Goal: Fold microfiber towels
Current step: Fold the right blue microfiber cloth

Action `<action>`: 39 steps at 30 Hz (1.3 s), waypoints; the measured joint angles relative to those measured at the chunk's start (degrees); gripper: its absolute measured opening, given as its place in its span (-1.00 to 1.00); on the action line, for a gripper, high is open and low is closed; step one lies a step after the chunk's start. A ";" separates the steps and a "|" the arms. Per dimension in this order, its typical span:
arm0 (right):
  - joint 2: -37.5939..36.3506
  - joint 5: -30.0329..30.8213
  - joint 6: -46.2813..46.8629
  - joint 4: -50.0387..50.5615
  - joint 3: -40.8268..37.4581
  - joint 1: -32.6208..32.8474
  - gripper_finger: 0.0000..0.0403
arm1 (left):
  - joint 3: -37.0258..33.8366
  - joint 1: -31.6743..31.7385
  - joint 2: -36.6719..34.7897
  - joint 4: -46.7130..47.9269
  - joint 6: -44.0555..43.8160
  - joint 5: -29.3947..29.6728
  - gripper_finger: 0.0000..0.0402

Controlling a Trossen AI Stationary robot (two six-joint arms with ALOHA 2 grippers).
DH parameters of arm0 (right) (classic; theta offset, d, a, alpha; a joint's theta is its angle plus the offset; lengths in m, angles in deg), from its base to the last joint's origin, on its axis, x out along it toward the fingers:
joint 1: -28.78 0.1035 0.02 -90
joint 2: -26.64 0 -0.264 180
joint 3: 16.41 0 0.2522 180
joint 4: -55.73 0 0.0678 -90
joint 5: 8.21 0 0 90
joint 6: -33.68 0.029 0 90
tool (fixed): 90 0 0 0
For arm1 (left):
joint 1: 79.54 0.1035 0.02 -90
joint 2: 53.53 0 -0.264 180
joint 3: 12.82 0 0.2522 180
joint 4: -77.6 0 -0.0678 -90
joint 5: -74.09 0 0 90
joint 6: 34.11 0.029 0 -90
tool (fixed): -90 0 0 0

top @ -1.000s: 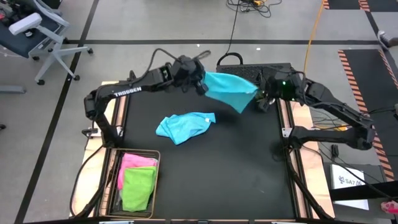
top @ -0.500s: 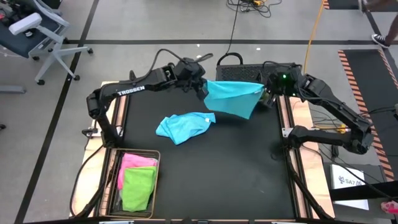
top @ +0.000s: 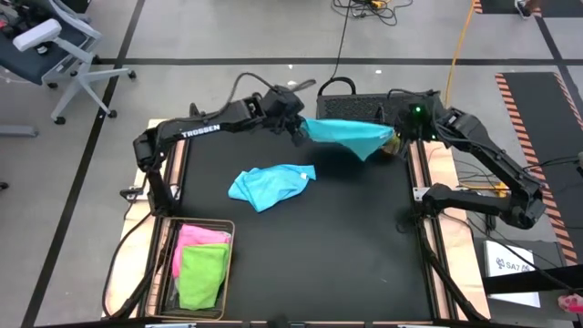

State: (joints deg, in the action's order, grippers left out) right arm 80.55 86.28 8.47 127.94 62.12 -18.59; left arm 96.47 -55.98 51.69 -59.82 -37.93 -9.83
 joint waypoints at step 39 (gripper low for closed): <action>-1.40 -39.72 54.12 -13.61 -33.40 40.39 -0.57 | -20.44 -24.31 3.74 -6.01 -27.48 -20.36 -0.30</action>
State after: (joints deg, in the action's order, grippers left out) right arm 79.15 46.56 62.59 114.33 28.73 21.80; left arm 76.03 -80.29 55.44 -65.83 -65.41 -30.19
